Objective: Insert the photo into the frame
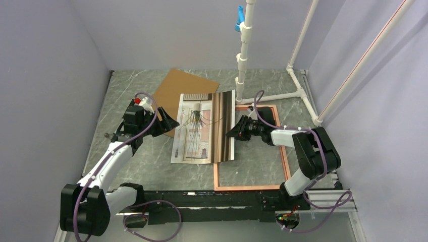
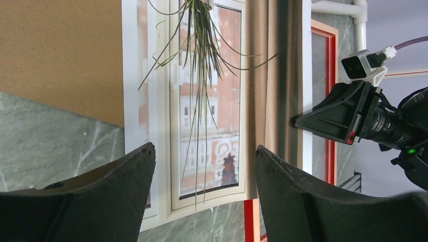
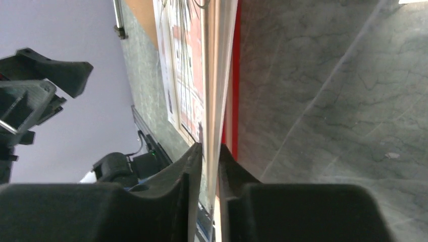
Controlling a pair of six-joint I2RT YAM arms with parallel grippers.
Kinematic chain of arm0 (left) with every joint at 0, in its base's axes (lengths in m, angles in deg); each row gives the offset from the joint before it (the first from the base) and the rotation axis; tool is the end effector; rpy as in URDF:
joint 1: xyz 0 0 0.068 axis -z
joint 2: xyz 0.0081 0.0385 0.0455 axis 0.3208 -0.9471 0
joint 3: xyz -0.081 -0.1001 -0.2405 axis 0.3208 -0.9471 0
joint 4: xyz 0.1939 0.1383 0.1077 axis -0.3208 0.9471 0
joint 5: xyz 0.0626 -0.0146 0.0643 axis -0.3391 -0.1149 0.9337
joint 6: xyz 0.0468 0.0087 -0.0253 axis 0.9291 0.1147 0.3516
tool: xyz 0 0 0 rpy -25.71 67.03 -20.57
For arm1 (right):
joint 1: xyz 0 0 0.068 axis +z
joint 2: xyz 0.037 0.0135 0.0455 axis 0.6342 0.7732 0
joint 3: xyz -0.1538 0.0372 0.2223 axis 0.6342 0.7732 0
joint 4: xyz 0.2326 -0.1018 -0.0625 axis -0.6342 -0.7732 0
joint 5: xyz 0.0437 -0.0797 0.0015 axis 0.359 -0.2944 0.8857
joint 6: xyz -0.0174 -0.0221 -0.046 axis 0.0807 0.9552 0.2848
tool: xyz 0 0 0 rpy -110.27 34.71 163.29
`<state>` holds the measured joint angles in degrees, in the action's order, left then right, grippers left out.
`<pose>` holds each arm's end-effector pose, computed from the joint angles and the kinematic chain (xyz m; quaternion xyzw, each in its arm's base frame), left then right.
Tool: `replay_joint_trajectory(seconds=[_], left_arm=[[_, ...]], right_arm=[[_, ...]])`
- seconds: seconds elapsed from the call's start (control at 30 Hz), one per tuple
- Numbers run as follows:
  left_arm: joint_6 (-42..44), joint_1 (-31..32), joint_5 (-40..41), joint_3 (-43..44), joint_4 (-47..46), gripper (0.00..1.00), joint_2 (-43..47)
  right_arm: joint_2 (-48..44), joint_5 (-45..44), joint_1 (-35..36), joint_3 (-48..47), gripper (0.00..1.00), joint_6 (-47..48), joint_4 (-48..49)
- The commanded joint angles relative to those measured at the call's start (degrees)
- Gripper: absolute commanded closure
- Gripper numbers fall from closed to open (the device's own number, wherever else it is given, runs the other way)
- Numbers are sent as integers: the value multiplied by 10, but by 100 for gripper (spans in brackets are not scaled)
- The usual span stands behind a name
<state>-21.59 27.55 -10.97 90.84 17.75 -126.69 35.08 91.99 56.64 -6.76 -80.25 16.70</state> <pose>0.2254 -0.0486 0.2405 -0.1149 0.8584 -0.3343 0.3717 0.2750 0.1095 0.1422 0.0932 0.8570 0.4781 0.1681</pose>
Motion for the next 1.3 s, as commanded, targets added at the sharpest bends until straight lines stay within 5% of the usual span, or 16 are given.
replay_joint_trajectory(seconds=[0.0, 0.1, 0.3, 0.77, 1.27], left_arm=[[14, 2, 5, 23, -1, 24, 2], [11, 2, 2, 23, -3, 24, 4], [9, 2, -2, 24, -1, 24, 8], [5, 4, -5, 25, 4, 24, 9], [3, 10, -6, 25, 2, 25, -2]], right_arm=[[-18, 18, -1, -28, 87, 9, 1], [-41, 14, 1, -41, 100, 27, -37], [-97, -14, 12, -90, 100, 81, -163], [-280, -181, 16, -347, 100, 218, -663], [-259, -345, 16, -633, 100, 296, -935]])
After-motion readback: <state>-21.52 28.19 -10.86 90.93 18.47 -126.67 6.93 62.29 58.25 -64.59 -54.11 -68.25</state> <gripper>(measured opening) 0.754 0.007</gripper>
